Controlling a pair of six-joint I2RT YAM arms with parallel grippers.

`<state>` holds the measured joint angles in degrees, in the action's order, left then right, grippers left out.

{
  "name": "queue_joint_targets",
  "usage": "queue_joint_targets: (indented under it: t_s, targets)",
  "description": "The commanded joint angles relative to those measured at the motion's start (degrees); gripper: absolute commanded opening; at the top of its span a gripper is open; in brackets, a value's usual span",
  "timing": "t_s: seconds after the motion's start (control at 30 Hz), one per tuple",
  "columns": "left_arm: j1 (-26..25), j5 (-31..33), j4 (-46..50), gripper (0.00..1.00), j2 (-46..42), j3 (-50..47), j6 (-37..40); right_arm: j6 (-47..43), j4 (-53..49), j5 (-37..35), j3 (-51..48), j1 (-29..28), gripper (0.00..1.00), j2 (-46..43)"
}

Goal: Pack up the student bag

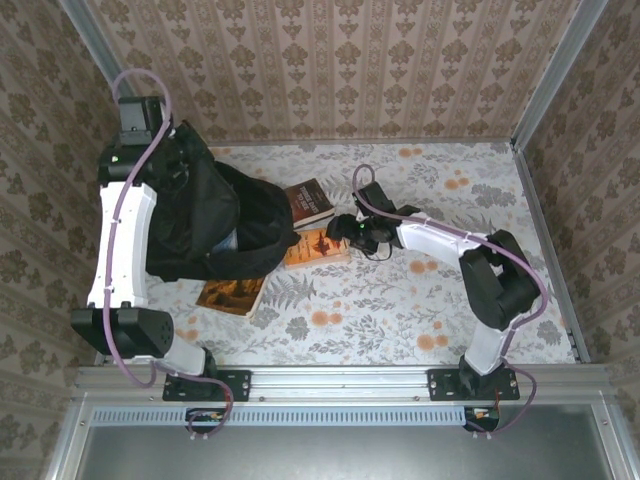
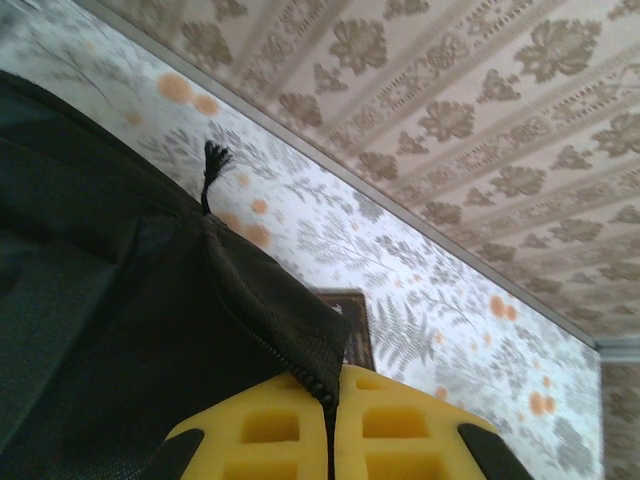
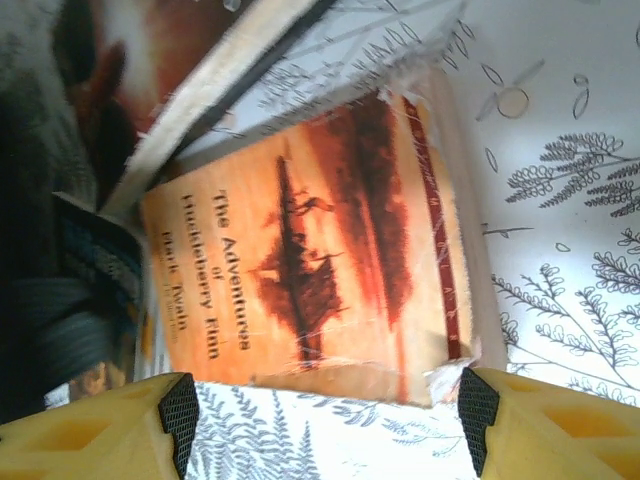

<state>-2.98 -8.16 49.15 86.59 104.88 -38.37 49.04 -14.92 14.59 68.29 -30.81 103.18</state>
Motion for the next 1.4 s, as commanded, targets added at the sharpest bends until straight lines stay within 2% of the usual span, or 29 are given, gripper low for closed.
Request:
queue_joint_targets:
  t_s: [0.0,0.23,0.37,0.5,0.53,0.63,0.67,0.8,0.9,0.97,1.13,1.2,1.37]
  targets:
    - [0.4,7.8,-1.5,0.07,1.0,4.0,4.1,1.1,1.0,1.1,0.0,-0.2,0.73,1.6]
    - [0.7,13.7,-1.5,0.13,9.7,10.5,7.0,0.8,0.4,1.1,1.4,0.2,0.72,4.0]
    - [0.1,7.2,1.2,0.16,19.0,18.6,7.6,1.5,1.7,1.5,-0.7,0.9,0.71,3.8]
    - [-3.1,3.8,2.3,0.24,22.7,19.8,9.2,3.1,5.9,4.8,-2.6,2.3,0.67,3.8]
    - [-4.0,3.3,2.0,0.27,22.5,18.8,9.4,3.3,6.8,5.5,-2.7,2.4,0.65,3.9]
    - [-6.8,3.3,0.8,0.48,20.0,13.4,9.5,4.0,8.8,7.3,-2.7,2.7,0.59,4.3]
    - [-7.7,3.0,0.4,0.53,18.9,11.4,9.5,4.4,9.4,7.8,-2.7,2.7,0.57,4.6]
    - [-12.2,4.5,1.1,0.64,13.8,4.5,11.0,5.5,11.3,9.5,-3.0,3.4,0.48,5.1]
    - [-16.2,5.4,-1.2,0.72,7.2,-5.2,11.0,6.9,14.5,11.1,-4.4,3.9,0.38,5.0]
    - [-19.0,4.8,-3.3,0.74,3.5,-11.7,10.4,7.0,14.8,11.2,-4.7,3.9,0.35,5.2]
    - [-22.7,-0.6,-6.0,0.76,0.0,-23.2,8.0,7.5,16.4,11.8,-5.6,3.9,0.18,6.6]
    - [-23.6,-0.6,-5.6,0.76,-0.1,-24.8,8.6,7.7,17.0,11.7,-6.4,3.9,0.12,6.6]
    - [-26.0,-1.0,-5.7,0.77,-0.5,-26.7,9.3,6.2,15.0,10.1,-10.0,4.3,0.08,3.6]
